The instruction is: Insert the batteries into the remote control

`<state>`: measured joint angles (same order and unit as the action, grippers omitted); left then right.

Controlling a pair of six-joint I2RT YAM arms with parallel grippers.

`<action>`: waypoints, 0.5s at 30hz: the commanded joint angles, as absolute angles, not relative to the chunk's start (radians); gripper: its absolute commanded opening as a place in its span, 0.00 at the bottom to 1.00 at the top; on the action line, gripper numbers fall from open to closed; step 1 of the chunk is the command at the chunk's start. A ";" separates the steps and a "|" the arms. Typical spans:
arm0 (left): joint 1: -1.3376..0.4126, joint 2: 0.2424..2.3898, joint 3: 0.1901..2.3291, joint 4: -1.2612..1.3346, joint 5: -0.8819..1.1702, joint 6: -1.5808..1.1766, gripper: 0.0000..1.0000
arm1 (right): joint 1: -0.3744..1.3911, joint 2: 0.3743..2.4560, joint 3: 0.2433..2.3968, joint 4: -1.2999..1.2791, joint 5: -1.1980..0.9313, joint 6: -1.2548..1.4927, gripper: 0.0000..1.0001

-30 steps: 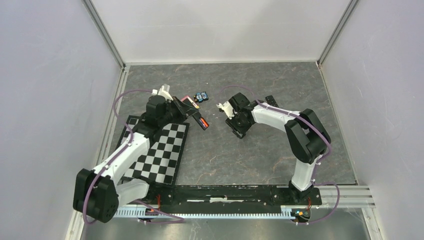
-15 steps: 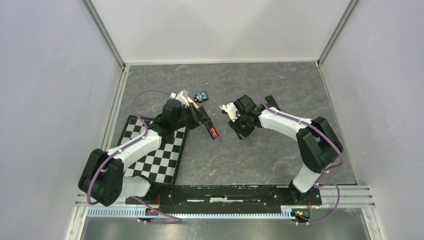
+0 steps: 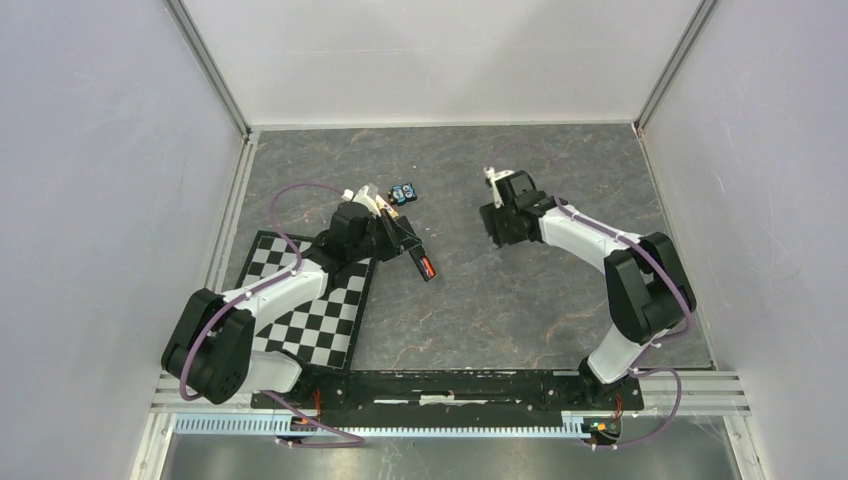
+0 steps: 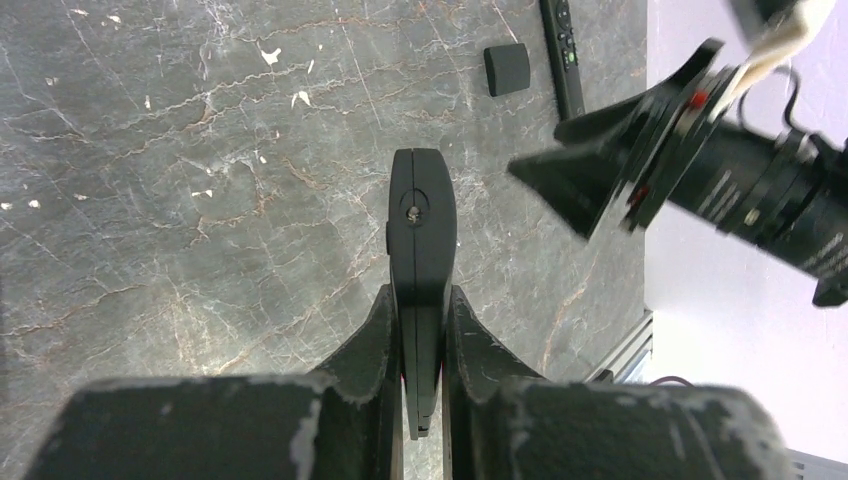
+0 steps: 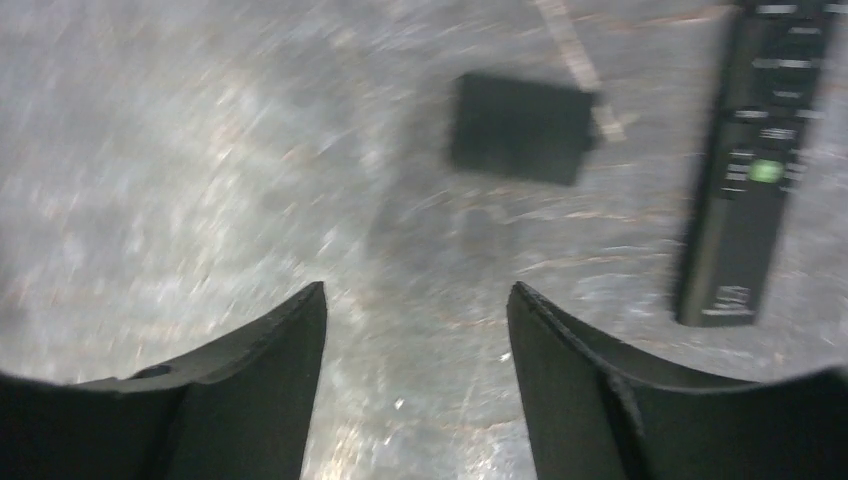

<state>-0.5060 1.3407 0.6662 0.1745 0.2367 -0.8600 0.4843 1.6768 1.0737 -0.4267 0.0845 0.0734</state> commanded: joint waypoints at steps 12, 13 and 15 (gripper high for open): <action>-0.548 1.468 0.690 0.341 0.259 -0.935 0.02 | 0.439 1.913 1.310 -0.257 0.353 0.289 0.46; -0.559 1.492 0.690 0.367 0.246 -0.962 0.02 | 0.436 1.918 1.305 -0.247 0.355 0.289 0.44; -0.576 1.547 0.680 0.454 0.233 -1.018 0.02 | 0.430 1.926 1.291 -0.217 0.341 0.274 0.40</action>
<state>-0.5415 1.4696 0.6662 0.2756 0.2447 -0.8959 0.4393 1.9144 1.2762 -0.2745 0.3183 0.2829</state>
